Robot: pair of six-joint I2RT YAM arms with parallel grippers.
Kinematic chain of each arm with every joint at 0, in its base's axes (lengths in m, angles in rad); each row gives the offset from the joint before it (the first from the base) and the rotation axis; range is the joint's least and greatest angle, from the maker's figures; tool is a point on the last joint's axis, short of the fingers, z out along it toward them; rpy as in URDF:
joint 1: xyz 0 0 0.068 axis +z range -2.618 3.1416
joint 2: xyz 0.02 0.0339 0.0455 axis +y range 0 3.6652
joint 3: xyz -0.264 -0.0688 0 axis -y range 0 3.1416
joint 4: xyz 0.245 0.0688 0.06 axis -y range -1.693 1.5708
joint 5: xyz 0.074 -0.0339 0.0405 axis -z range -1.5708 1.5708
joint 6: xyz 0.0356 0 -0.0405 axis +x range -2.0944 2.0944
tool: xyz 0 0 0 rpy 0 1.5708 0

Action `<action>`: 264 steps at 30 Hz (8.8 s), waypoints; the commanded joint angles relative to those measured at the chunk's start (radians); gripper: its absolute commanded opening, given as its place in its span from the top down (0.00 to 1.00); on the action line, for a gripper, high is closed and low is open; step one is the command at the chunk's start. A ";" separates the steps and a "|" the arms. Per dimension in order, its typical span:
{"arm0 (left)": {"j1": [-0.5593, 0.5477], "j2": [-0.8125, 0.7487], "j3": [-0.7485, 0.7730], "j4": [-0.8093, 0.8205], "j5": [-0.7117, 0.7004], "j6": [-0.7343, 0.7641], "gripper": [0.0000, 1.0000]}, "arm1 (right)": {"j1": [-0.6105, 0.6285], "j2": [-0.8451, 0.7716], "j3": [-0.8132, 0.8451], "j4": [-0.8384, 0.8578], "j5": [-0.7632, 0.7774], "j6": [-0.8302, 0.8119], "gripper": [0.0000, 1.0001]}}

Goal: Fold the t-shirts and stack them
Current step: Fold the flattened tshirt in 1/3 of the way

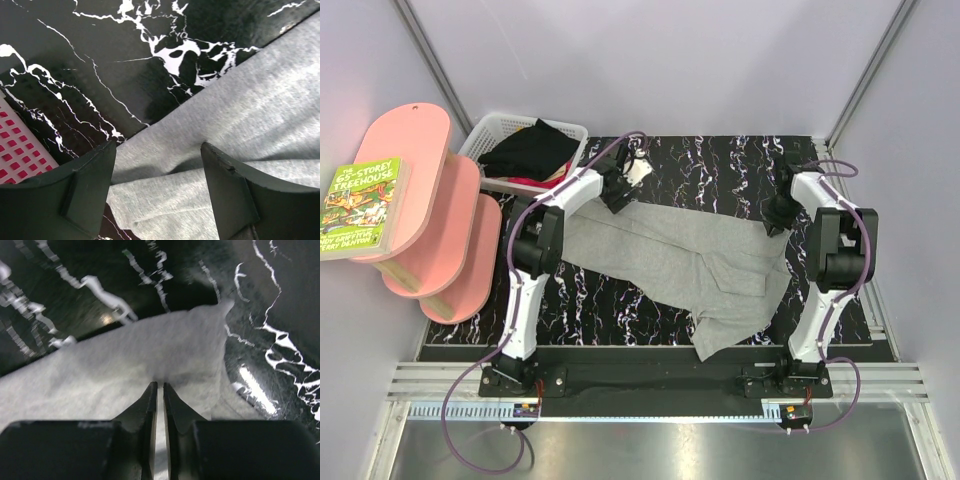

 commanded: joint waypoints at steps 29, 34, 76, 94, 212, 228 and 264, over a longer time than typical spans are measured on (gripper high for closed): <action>-0.004 -0.089 -0.145 0.014 -0.001 -0.018 0.28 | -0.112 0.459 0.659 -0.218 -0.056 -0.031 0.91; 0.011 -0.184 -0.257 0.013 0.011 -0.030 0.28 | -0.112 0.430 0.597 -0.188 -0.022 -0.054 0.91; 0.010 -0.187 -0.165 -0.056 0.078 -0.165 0.32 | -0.121 0.321 0.497 -0.125 -0.030 -0.044 0.94; 0.007 -0.213 -0.216 -0.009 0.049 -0.171 0.32 | -0.121 0.316 0.493 -0.122 -0.045 -0.042 0.95; 0.007 -0.560 -0.700 -0.032 0.045 -0.168 0.30 | 0.143 0.223 0.192 -0.023 -0.001 -0.045 0.85; 0.051 -0.410 -0.687 0.020 0.026 -0.176 0.31 | 0.039 0.307 0.259 -0.023 -0.039 -0.033 0.87; 0.044 -0.787 -0.845 -0.133 0.132 -0.076 0.25 | 0.479 -0.503 -0.348 -0.154 0.116 0.090 0.58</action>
